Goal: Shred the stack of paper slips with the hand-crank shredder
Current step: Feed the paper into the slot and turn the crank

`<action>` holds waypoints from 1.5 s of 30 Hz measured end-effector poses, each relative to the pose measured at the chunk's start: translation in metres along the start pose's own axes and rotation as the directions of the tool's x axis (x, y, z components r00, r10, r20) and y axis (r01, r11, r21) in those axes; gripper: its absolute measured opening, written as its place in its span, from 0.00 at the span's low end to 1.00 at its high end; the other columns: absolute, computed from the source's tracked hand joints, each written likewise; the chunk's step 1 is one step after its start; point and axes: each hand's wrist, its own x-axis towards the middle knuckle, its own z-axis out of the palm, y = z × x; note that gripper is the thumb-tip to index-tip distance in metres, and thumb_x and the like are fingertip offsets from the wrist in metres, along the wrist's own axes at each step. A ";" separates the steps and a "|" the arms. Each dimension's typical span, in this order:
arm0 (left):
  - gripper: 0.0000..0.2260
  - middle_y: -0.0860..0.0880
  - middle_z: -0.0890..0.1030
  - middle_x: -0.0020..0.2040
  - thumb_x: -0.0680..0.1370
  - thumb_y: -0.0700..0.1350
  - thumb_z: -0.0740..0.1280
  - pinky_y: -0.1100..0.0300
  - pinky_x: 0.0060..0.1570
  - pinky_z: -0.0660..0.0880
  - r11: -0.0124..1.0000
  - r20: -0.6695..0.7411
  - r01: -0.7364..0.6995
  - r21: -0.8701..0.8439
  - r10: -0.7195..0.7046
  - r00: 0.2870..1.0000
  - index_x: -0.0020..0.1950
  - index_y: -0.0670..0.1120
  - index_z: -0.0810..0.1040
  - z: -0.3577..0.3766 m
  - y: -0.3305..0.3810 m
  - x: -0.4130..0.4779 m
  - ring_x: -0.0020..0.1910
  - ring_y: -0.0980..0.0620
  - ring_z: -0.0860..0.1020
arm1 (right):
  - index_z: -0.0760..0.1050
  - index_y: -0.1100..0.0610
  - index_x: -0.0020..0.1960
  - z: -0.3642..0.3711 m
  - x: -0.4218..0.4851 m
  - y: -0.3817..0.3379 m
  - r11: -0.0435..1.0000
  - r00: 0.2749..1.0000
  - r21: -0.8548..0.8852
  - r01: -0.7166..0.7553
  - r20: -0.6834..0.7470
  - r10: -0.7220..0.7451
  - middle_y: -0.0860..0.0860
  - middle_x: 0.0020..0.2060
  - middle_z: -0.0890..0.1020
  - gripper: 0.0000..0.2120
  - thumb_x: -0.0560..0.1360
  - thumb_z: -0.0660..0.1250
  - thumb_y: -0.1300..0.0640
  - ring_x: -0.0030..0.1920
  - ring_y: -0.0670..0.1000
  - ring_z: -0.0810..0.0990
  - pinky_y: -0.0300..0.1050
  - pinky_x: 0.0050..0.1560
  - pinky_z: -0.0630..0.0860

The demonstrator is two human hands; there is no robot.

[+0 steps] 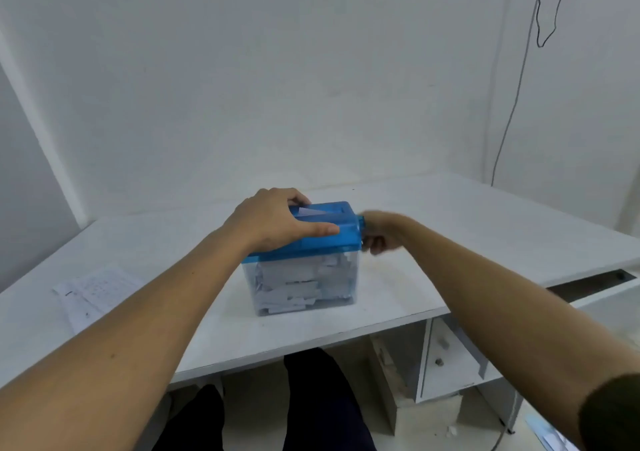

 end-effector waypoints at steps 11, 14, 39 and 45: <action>0.38 0.60 0.78 0.59 0.59 0.81 0.67 0.55 0.53 0.74 0.998 -0.025 0.024 0.065 -0.023 0.999 0.61 0.60 0.77 0.001 0.001 0.001 0.55 0.55 0.76 | 0.75 0.60 0.38 0.023 -0.105 0.028 0.955 0.941 -0.023 0.297 -0.164 -0.297 0.55 0.29 0.82 0.15 0.82 0.58 0.59 0.28 0.51 0.75 0.40 0.30 0.71; 0.39 0.60 0.78 0.60 0.58 0.81 0.67 0.54 0.55 0.75 0.998 -0.023 0.028 0.056 -0.027 0.999 0.62 0.60 0.77 0.000 0.001 0.001 0.56 0.55 0.76 | 0.77 0.61 0.41 -0.001 -0.123 0.015 0.928 0.936 -0.146 0.344 -0.024 -0.351 0.53 0.31 0.81 0.18 0.82 0.62 0.50 0.30 0.49 0.78 0.40 0.33 0.75; 0.38 0.61 0.77 0.62 0.61 0.80 0.65 0.57 0.51 0.68 0.995 0.011 0.018 0.096 -0.019 1.000 0.64 0.61 0.75 -0.002 0.005 -0.004 0.55 0.56 0.74 | 0.75 0.59 0.55 -0.015 0.000 -0.010 0.960 0.894 0.039 0.277 -0.377 -0.242 0.53 0.47 0.81 0.15 0.81 0.65 0.46 0.45 0.50 0.80 0.44 0.44 0.79; 0.24 0.59 0.78 0.62 0.73 0.63 0.73 0.57 0.64 0.72 0.950 0.015 0.035 -0.310 -0.032 0.999 0.65 0.55 0.78 -0.011 0.001 0.007 0.63 0.57 0.75 | 0.76 0.56 0.53 -0.013 -0.012 -0.055 0.902 0.842 -0.064 0.427 -0.334 -0.423 0.52 0.46 0.83 0.12 0.80 0.67 0.46 0.44 0.49 0.82 0.43 0.45 0.79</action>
